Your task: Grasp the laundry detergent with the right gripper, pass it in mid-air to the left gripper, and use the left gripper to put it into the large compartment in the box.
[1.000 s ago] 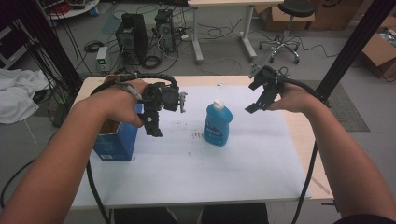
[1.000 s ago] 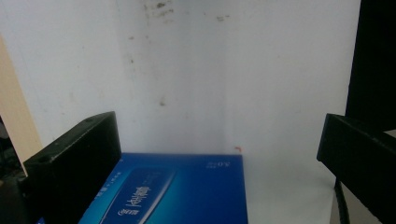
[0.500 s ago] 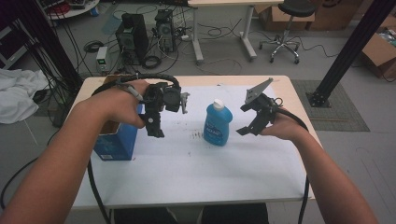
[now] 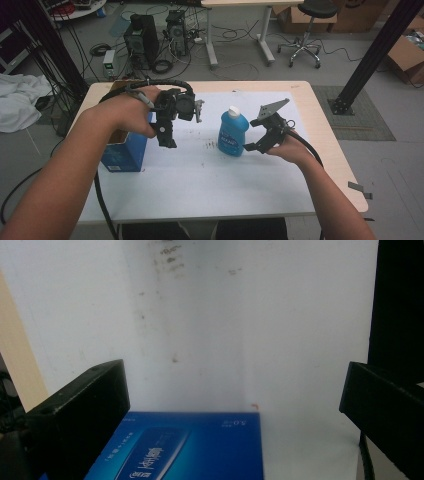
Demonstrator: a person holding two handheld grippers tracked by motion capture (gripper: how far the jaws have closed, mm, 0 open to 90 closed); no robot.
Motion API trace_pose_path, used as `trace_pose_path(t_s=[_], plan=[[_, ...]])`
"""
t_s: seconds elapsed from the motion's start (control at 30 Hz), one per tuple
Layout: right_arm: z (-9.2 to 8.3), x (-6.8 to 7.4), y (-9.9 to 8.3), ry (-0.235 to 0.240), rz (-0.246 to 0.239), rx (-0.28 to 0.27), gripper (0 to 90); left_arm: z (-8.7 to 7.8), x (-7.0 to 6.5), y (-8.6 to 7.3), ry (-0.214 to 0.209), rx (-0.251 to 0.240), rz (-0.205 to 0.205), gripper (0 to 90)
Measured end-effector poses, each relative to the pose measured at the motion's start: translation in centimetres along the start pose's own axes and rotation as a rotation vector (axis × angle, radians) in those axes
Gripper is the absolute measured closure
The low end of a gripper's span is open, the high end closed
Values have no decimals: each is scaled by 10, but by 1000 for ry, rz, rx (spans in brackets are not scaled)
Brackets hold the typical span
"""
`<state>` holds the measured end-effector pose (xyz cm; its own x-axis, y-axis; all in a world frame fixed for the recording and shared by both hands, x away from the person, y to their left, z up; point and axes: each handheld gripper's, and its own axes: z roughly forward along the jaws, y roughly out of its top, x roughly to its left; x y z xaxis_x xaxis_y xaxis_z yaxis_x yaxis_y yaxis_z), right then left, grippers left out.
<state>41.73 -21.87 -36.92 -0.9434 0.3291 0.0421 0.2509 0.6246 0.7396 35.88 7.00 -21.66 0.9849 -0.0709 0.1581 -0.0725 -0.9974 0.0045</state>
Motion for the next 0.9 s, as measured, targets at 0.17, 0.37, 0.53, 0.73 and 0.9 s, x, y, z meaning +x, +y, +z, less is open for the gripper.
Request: trace_pose_path(t_s=[0.17,0.37,0.53,0.73,0.9], plan=[[9,1,-5,-14,20,-45,0,0,0,0,-1,4,0,1],[20,3,-7,-23,27,-82,0,0,-1,1,-4,9,1,1],[29,6,-8,-35,32,-107,0,0,-1,0,-4,10,1,1],[38,7,-9,-44,31,-143,0,0,-2,-1,0,12,-1,1],[45,6,-11,-39,45,-163,0,0,-3,-2,-2,13,-5,1]])
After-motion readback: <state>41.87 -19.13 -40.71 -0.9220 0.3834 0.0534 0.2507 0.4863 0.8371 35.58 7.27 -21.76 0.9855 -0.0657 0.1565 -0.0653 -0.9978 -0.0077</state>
